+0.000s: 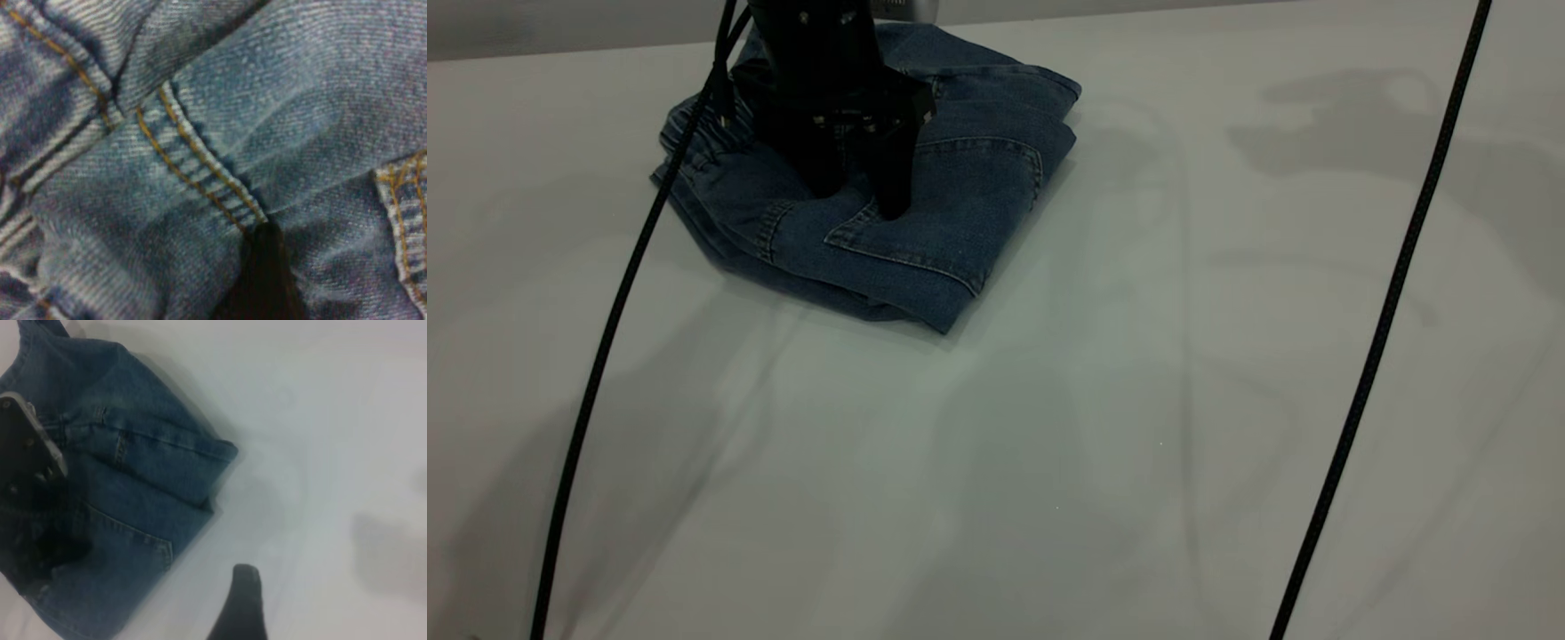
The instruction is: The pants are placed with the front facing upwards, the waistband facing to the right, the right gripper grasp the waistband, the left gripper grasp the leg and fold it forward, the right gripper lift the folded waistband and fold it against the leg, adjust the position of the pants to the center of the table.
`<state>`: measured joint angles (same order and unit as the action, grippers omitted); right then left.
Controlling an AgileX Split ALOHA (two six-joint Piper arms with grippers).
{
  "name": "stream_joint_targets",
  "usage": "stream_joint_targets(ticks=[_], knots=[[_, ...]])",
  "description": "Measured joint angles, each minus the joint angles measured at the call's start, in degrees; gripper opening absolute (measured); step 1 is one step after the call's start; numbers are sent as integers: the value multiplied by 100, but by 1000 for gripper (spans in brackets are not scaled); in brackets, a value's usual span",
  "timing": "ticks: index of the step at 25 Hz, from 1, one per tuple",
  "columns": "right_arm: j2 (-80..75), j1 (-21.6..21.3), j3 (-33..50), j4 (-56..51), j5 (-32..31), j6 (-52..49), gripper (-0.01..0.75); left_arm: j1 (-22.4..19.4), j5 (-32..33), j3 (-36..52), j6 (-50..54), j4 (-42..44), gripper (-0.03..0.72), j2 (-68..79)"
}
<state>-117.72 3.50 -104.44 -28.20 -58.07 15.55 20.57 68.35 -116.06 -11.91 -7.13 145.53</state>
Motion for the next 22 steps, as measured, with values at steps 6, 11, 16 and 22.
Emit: stream_joint_targets(ticks=[6, 11, 16, 22], knots=[[0, 0, 0, 0, 0, 0, 574, 245, 72, 5, 132, -535, 510, 8], [0, 0, 0, 0, 0, 0, 574, 597, -33, 5, 678, -552, 510, 12], [0, 0, 0, 0, -11, 0, 574, 935, -308, 5, 1373, -563, 510, 12], [0, 0, 0, 0, -23, 5, 574, 1181, -612, 5, 1979, -836, 510, 14]])
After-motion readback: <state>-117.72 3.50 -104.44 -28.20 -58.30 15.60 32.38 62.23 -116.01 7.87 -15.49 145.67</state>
